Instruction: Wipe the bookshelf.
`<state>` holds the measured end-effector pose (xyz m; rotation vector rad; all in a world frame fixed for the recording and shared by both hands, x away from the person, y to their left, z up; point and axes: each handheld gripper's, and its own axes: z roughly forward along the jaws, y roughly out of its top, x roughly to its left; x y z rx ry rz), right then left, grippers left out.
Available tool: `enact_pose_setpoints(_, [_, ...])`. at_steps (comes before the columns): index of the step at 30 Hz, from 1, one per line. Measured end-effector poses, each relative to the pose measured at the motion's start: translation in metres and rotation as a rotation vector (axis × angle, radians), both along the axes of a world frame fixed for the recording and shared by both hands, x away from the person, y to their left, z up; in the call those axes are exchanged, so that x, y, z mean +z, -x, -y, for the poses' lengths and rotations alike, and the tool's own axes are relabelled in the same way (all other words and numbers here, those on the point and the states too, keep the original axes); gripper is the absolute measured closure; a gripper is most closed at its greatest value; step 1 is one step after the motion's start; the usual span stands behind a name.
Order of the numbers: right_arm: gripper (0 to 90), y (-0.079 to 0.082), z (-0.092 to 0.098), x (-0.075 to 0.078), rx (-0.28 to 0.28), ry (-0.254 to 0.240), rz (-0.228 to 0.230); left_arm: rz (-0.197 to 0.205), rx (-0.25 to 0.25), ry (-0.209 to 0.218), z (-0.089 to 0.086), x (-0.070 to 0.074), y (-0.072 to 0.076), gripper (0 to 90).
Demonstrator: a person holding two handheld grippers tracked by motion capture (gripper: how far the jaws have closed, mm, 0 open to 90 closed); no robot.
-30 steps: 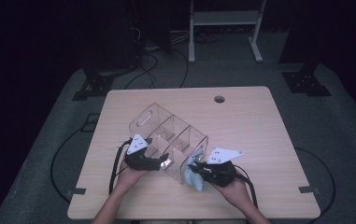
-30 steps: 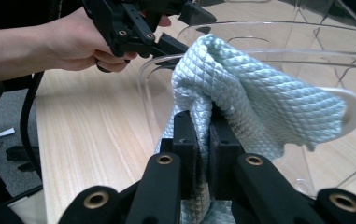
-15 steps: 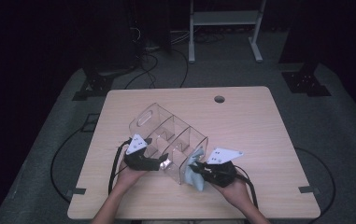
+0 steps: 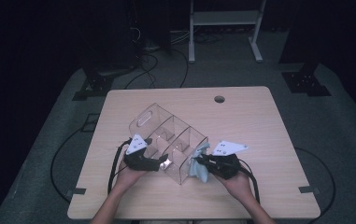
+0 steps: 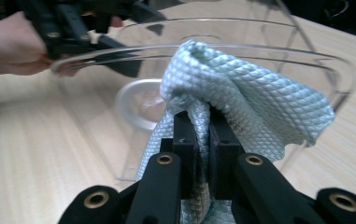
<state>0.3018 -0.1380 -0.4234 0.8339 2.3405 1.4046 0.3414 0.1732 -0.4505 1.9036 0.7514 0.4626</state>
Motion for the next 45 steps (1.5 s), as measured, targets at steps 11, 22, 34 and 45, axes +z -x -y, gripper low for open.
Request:
enact_pose_setpoints(11, [83.5, 0.009, -0.012, -0.003, 0.076, -0.015, -0.019, 0.000, -0.010, 0.006, -0.004, 0.000, 0.000, 6.2])
enact_pose_setpoints(22, [83.5, -0.014, 0.022, -0.004, -0.074, -0.032, -0.009, 0.004, -0.011, 0.003, -0.003, 0.000, 0.000, 6.0])
enact_pose_setpoints(34, [83.4, -0.025, 0.046, 0.001, -0.135, -0.105, -0.040, 0.007, -0.009, 0.005, -0.002, 0.000, 0.000, 5.7])
enact_pose_setpoints(45, [83.3, -0.045, 0.044, 0.036, -0.120, -0.150, -0.008, 0.007, -0.012, 0.005, -0.001, 0.000, 0.000, 5.7])
